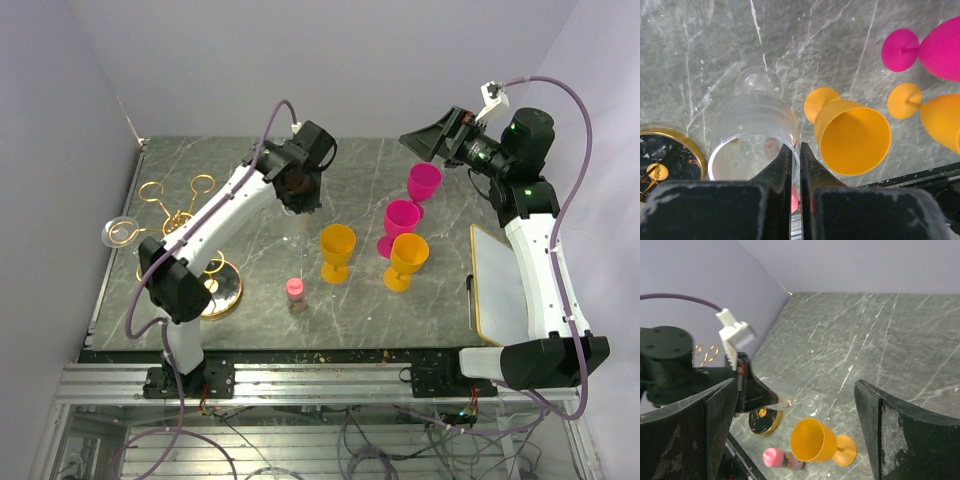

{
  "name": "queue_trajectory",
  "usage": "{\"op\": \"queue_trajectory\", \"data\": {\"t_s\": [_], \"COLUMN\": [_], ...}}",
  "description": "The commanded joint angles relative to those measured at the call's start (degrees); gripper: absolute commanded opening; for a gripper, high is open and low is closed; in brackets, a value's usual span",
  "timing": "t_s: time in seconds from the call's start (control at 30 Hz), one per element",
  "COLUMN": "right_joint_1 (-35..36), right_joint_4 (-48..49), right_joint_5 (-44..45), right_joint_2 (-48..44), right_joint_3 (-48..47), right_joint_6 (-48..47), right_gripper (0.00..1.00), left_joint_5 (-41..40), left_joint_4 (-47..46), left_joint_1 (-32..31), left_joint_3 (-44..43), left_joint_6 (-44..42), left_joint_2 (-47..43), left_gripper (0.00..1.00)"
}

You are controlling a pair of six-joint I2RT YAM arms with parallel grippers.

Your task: Take the wine glass off the wine glass rack

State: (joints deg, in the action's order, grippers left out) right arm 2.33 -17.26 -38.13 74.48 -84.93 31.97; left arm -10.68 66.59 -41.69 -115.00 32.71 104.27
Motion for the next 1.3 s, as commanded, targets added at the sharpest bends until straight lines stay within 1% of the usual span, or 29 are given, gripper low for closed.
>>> {"op": "queue_trajectory", "data": {"t_s": [0.0, 0.13, 0.23, 0.5, 0.7, 0.83, 0.9, 0.97, 1.07, 1.17, 1.27], "right_joint_1": [-0.1, 0.0, 0.2, 0.3, 0.7, 0.9, 0.9, 1.0, 1.2, 1.4, 1.9], "right_joint_4": [-0.1, -0.1, -0.4, -1.0, -0.9, -0.9, -0.8, -0.9, -1.0, -1.2, -1.6], "right_joint_5": [-0.9, -1.2, -0.9, -0.3, -0.9, -1.0, -1.0, -0.9, -1.0, -0.7, -0.3], "right_joint_2": [-1.3, -1.6, -1.9, -2.5, -2.8, -3.0, -3.1, -3.1, -3.1, -3.1, -3.2], "right_joint_3": [-1.5, -1.5, -1.5, -1.2, -1.4, -1.2, -1.2, -1.2, -1.5, -1.5, -1.5], "right_joint_6": [-1.2, -1.4, -1.6, -2.3, -2.0, -1.8, -1.9, -1.9, -2.1, -2.4, -2.7], "right_gripper": [0.99, 0.99, 0.99, 1.0, 1.0, 1.0, 1.0, 1.0, 0.99, 1.0, 1.0], "left_joint_5": [3.5, 3.1, 5.1, 5.3, 6.3, 6.3, 6.0, 5.7, 4.9, 4.7, 4.7], "left_joint_4": [-0.7, -1.3, -3.7, -5.0, -7.1, -7.1, -6.2, -5.2, -3.6, -1.3, -0.1], "left_joint_1": [-0.2, -0.2, 0.3, 1.0, 1.5, 2.1, 2.2, 2.2, 2.4, 2.5, 2.5], "left_joint_3": [-0.3, 1.1, 4.0, 6.5, 10.4, 10.9, 10.0, 8.4, 4.7, -1.2, -6.2], "left_joint_6": [-2.9, -3.3, -3.4, -3.5, -3.4, -3.4, -3.3, -3.4, -3.6, -3.7, -3.5], "left_joint_2": [1.6, 3.3, 3.4, 4.2, 3.2, 2.7, 2.6, 1.8, 0.4, -1.1, -3.8], "left_gripper": [0.07, 0.07, 0.07, 0.07, 0.15, 0.2, 0.27, 0.42, 0.55, 0.66, 0.74]}}
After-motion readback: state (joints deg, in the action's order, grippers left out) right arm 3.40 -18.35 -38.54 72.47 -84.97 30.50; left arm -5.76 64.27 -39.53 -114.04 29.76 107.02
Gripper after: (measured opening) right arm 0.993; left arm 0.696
